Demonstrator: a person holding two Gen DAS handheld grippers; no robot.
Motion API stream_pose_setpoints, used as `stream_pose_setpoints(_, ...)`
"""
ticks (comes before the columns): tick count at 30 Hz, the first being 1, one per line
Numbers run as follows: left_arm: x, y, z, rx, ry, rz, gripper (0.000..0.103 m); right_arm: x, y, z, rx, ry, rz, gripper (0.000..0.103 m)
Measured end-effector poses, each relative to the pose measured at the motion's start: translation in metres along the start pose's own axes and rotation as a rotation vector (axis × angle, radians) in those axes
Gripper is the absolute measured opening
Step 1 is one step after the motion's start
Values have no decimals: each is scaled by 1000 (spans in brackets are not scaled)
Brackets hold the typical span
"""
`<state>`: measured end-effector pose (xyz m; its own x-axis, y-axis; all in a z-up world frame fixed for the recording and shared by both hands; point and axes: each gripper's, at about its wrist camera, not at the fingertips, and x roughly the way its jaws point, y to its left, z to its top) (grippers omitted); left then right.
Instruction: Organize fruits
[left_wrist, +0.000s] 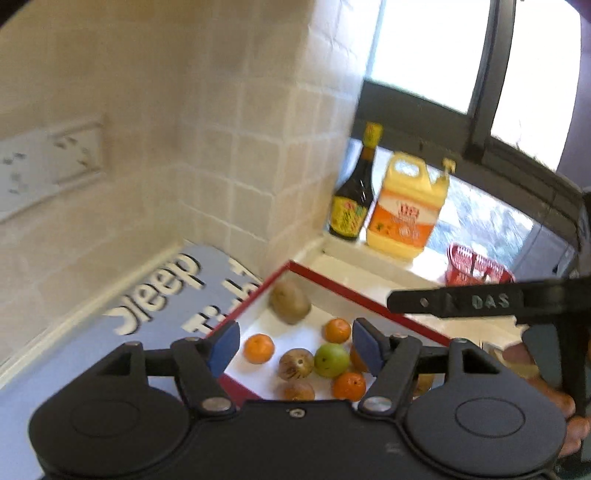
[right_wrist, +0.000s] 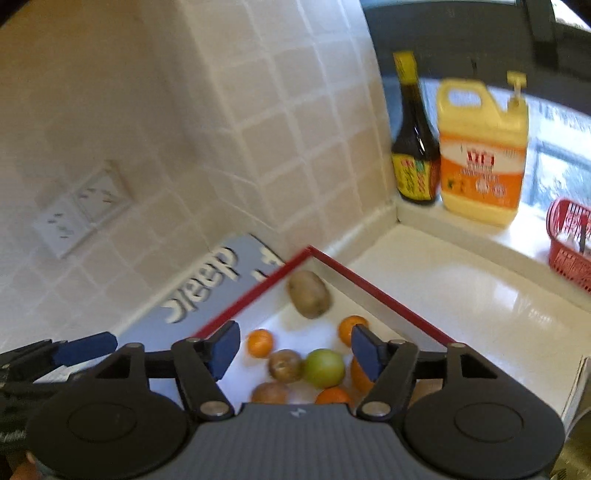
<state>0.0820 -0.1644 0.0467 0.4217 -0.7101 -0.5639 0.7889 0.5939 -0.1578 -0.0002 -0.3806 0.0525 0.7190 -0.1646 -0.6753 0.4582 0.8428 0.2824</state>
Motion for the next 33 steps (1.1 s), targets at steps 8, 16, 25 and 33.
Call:
stream_pose_setpoints(8, -55, -13, -26, -138, -56, 86, 80, -51, 36, -28, -84, -39, -53, 71)
stream_pose_setpoints(16, -82, -26, -64, -148, -32, 247, 80, -55, 54, -71, -146, 18, -74, 73)
stream_pose_setpoints(25, -83, -29, -91, -178, 26, 329, 81, -45, 58, -101, -193, 70, -133, 73)
stream_pose_setpoints(33, -77, -32, -97, -199, 51, 344, 81, -40, 52, -103, -215, 84, -141, 73)
